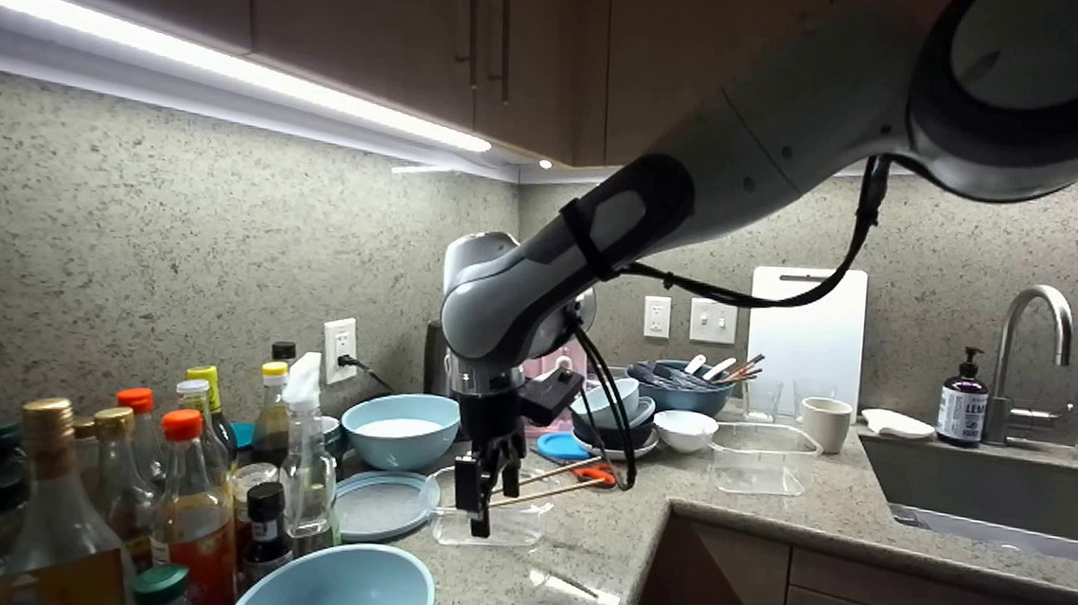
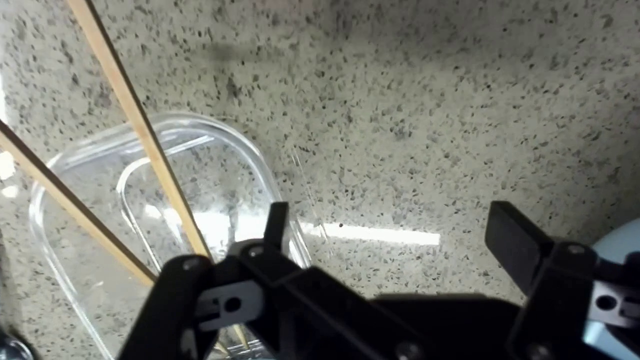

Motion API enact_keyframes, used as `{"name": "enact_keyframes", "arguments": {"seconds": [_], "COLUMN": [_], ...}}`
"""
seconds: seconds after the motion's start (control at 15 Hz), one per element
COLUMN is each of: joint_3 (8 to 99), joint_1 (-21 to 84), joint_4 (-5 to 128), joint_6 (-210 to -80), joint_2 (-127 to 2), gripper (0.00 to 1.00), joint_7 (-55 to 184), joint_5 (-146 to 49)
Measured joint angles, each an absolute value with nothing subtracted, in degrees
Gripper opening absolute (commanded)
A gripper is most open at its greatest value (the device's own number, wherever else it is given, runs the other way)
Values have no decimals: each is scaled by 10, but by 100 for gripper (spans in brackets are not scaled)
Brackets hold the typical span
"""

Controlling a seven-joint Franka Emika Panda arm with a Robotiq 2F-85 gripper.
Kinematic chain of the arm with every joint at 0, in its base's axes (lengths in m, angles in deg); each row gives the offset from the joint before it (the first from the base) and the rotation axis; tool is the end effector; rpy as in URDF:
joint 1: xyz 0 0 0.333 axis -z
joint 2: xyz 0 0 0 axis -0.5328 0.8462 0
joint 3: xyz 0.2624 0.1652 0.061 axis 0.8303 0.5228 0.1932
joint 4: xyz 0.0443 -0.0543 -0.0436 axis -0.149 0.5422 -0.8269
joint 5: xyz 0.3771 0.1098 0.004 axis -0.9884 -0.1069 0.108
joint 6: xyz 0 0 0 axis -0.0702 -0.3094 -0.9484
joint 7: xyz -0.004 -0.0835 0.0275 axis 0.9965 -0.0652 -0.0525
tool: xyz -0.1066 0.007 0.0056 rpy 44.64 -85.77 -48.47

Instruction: Stack up the containers on the table

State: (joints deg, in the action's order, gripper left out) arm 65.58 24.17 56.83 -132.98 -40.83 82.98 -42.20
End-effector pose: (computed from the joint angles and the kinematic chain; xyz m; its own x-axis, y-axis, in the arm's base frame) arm 0.6788 0.1744 0.2633 0.8294 0.5553 -0.0610 0.5574 -0.8298 0.0259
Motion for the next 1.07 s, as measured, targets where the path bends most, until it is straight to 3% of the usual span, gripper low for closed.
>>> {"name": "enact_keyframes", "arguments": {"seconds": [0.53,0.6,0.73,1.07], "joint_3": [660,660,660,660], "joint_1": [244,243,243,240], "joint_4": [422,407,382,341], "joint_6": [-1287,-1279,-1265,-1250], "joint_2": [-285,-276,-262,-246], "gripper": [100,75,68,35], "joint_7": [957,966,977,979], "joint_5": [-419,-418,-418,-418]}}
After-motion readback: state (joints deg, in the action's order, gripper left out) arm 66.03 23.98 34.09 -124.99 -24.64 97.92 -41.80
